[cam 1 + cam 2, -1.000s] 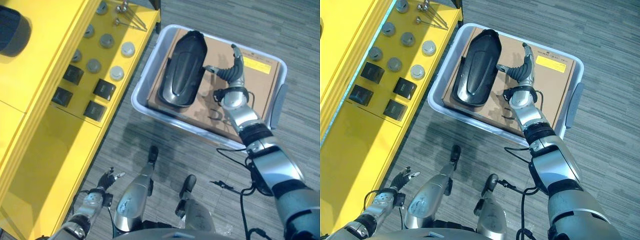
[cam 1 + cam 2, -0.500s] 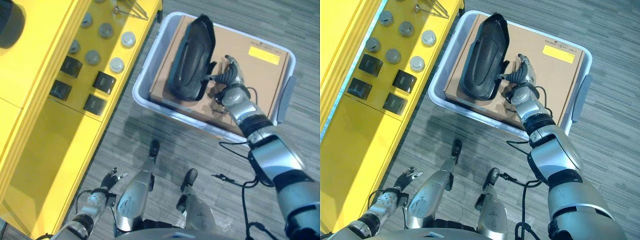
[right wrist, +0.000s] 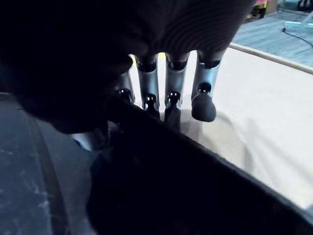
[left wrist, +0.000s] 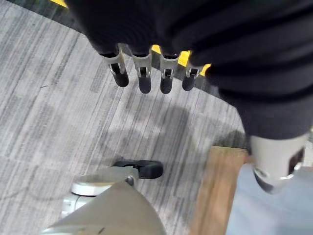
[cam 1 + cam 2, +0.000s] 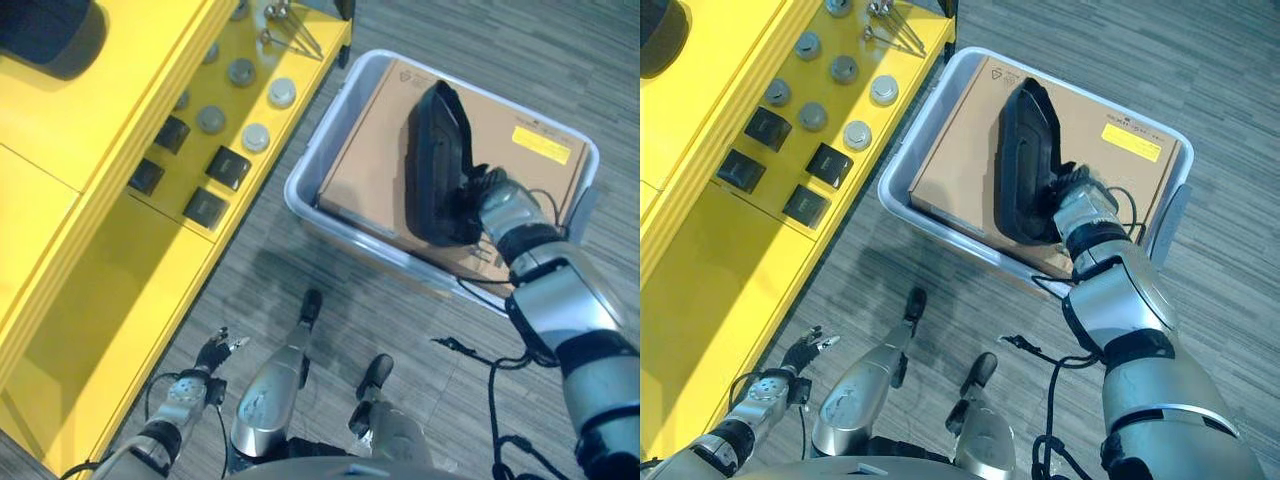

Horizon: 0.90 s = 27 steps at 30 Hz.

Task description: Move parts from the plastic box to the shelf.

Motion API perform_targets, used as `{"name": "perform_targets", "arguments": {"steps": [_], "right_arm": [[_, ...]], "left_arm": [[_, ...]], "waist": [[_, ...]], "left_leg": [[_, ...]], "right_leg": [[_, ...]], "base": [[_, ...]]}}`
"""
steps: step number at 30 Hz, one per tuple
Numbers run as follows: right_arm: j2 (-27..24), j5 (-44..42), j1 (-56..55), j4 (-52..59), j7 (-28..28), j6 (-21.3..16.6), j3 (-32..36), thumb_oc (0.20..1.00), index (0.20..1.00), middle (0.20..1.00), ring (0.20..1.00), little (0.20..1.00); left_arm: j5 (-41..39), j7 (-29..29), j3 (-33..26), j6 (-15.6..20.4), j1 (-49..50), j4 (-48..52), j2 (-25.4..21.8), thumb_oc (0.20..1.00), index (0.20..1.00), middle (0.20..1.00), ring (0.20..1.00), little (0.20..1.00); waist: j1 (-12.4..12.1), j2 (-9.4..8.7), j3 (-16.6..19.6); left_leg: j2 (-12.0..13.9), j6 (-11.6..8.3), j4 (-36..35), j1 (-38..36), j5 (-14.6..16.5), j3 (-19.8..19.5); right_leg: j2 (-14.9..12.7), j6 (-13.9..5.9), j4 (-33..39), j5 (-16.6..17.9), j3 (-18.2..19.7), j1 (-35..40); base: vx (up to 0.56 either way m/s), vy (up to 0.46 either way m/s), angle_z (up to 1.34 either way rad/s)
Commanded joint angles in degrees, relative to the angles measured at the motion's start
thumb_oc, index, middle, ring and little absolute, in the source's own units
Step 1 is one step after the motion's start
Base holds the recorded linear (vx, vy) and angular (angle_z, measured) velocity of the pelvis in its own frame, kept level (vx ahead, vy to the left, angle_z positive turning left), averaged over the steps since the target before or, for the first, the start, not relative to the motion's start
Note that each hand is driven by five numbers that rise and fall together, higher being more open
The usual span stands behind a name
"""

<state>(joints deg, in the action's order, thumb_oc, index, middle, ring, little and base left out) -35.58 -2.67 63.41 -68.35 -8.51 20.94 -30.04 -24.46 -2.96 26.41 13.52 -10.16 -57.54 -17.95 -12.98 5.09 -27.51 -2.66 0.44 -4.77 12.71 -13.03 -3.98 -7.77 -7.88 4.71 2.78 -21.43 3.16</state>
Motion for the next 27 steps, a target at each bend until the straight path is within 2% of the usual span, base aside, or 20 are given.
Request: {"name": "perform_targets", "arguments": {"steps": [1, 4, 5, 7, 9, 11, 12, 15, 16, 20, 21, 23, 27], "right_arm": [[-5.43, -4.86, -7.28, 0.42, -5.67, -11.18, -1.70, 0.200, 0.200, 0.200, 0.200, 0.200], [-7.29, -4.46, -12.63, 4.12, -8.69, -17.36, 1.72, 0.200, 0.200, 0.200, 0.200, 0.200], [-7.41, -4.44, -12.95, 4.57, -8.94, -17.53, 1.92, 0.200, 0.200, 0.200, 0.200, 0.200], [-8.81, -2.84, -17.31, 10.98, -12.07, -18.93, 4.00, 0.200, 0.200, 0.200, 0.200, 0.200], [-10.15, -0.73, -21.32, 18.13, -14.74, -18.91, 5.46, 0.200, 0.200, 0.200, 0.200, 0.200], [-10.45, 0.52, -22.57, 19.71, -15.53, -19.60, 6.08, 0.200, 0.200, 0.200, 0.200, 0.200], [-11.09, 3.38, -25.07, 23.35, -17.79, -20.66, 7.13, 0.200, 0.200, 0.200, 0.200, 0.200], [-12.15, 8.93, -28.92, 31.04, -20.36, -20.14, 9.00, 0.200, 0.200, 0.200, 0.200, 0.200], [-13.27, 11.70, -30.89, 36.13, -20.53, -18.97, 10.14, 0.200, 0.200, 0.200, 0.200, 0.200], [-15.76, 18.49, -33.49, 44.72, -20.95, -17.48, 11.38, 0.200, 0.200, 0.200, 0.200, 0.200], [-16.38, 21.03, -33.60, 46.58, -20.65, -17.43, 11.61, 0.200, 0.200, 0.200, 0.200, 0.200], [-18.08, 25.94, -32.46, 50.55, -20.25, -17.68, 11.05, 0.200, 0.200, 0.200, 0.200, 0.200], [-19.97, 29.47, -29.87, 55.00, -19.59, -18.19, 9.96, 0.200, 0.200, 0.200, 0.200, 0.200]], "left_arm": [[1.67, -0.63, 1.59, 5.49, 0.42, 2.51, -1.35, 1.000, 1.000, 1.000, 1.000, 1.000], [2.38, -1.86, 0.65, 6.70, 1.03, 7.80, -2.99, 1.000, 1.000, 1.000, 1.000, 1.000], [2.43, -2.05, 0.61, 6.89, 1.00, 8.27, -3.17, 1.000, 1.000, 1.000, 1.000, 1.000], [4.69, -4.47, 0.19, 6.45, 1.19, 15.25, -5.46, 1.000, 1.000, 1.000, 1.000, 1.000], [4.42, -5.35, -0.21, 3.90, 0.78, 23.30, -8.15, 1.000, 1.000, 1.000, 1.000, 1.000], [4.09, -5.26, -0.32, 3.33, 0.79, 25.30, -8.92, 1.000, 1.000, 1.000, 1.000, 1.000], [4.74, -5.06, -0.66, 2.93, 0.43, 29.91, -10.37, 1.000, 1.000, 1.000, 1.000, 1.000], [5.14, -2.89, -2.13, -0.28, -0.01, 38.45, -12.09, 1.000, 1.000, 1.000, 1.000, 1.000], [5.06, -1.83, -2.87, -3.33, -0.28, 43.72, -12.97, 1.000, 1.000, 1.000, 1.000, 1.000], [4.85, 0.51, -3.32, -6.37, -2.28, 50.32, -13.86, 1.000, 1.000, 1.000, 1.000, 1.000], [4.67, 1.20, -3.33, -8.06, -3.49, 51.98, -13.86, 1.000, 1.000, 1.000, 1.000, 1.000], [2.29, 3.45, -2.32, -11.51, -6.39, 55.02, -13.49, 1.000, 1.000, 1.000, 1.000, 1.000], [-2.83, 5.29, -0.89, -15.24, -8.85, 57.14, -12.46, 1.000, 1.000, 1.000, 1.000, 1.000]], "waist": [[0.70, -0.82, 3.80], [1.94, -1.74, 5.35], [2.09, -1.83, 5.62], [3.07, -2.45, 6.59], [4.21, -3.12, 8.41], [4.36, -3.30, 8.88], [4.80, -3.71, 10.15], [5.38, -4.37, 12.25], [5.67, -4.75, 13.44], [6.42, -5.61, 15.71], [6.66, -5.86, 16.27], [7.23, -6.50, 17.24], [7.90, -7.07, 18.12]], "left_leg": [[4.69, -4.35, -0.23, -4.40, 10.11, 3.86], [5.13, -4.57, -0.23, -6.05, 10.50, 4.68], [5.13, -4.55, -0.23, -5.92, 10.39, 4.70], [5.56, -4.73, -0.23, -7.38, 10.79, 5.45], [5.96, -4.92, -0.23, -8.47, 11.03, 6.09], [6.06, -4.95, -0.23, -8.90, 11.14, 6.23], [6.31, -4.97, -0.23, -9.97, 11.42, 6.54], [6.76, -4.91, -0.23, -11.75, 11.84, 7.00], [6.95, -4.85, -0.23, -12.61, 12.08, 7.20], [7.33, -4.62, -0.23, -14.39, 12.66, 7.82], [7.40, -4.51, -0.23, -14.83, 12.89, 7.98], [7.47, -4.24, -0.23, -15.87, 13.50, 8.25], [7.48, -4.00, -0.23, -16.92, 14.11, 8.67]], "right_leg": [[-4.79, 0.27, -2.88, -1.85, 0.30, -5.29], [-4.47, 0.04, -1.80, -1.37, 0.67, -3.65], [-4.46, 0.02, -1.67, -1.19, 0.64, -3.72], [-4.20, -0.01, -1.07, -1.16, 1.07, -2.28], [-3.90, 0.01, -0.39, -1.05, 1.36, -1.07], [-3.83, 0.01, -0.27, -1.11, 1.41, -0.62], [-3.59, 0.03, 0.03, -1.24, 1.56, 0.52], [-3.30, 0.10, 0.29, -1.54, 1.57, 2.30], [-3.11, 0.15, 0.29, -1.81, 1.61, 3.13], [-2.69, 0.17, 0.29, -2.36, 1.60, 4.78], [-2.61, 0.13, 0.29, -2.54, 1.65, 5.18], [-2.25, 0.15, 0.29, -2.92, 2.14, 5.99], [-1.96, 0.06, 0.18, -3.24, 2.86, 6.61]], "base": [[-0.02, -0.114, 0.00], [-0.02, -0.111, -0.03], [-0.02, -0.089, -0.07], [0.00, -0.114, -0.12], [0.03, -0.119, -0.12], [0.02, -0.086, -0.24], [0.04, -0.117, -0.28], [0.06, -0.127, -0.07], [0.04, -0.106, -0.06], [0.02, -0.089, -0.05], [-0.01, -0.095, -0.06], [-0.03, -0.070, -0.07], [-0.03, -0.027, -0.01]]}}
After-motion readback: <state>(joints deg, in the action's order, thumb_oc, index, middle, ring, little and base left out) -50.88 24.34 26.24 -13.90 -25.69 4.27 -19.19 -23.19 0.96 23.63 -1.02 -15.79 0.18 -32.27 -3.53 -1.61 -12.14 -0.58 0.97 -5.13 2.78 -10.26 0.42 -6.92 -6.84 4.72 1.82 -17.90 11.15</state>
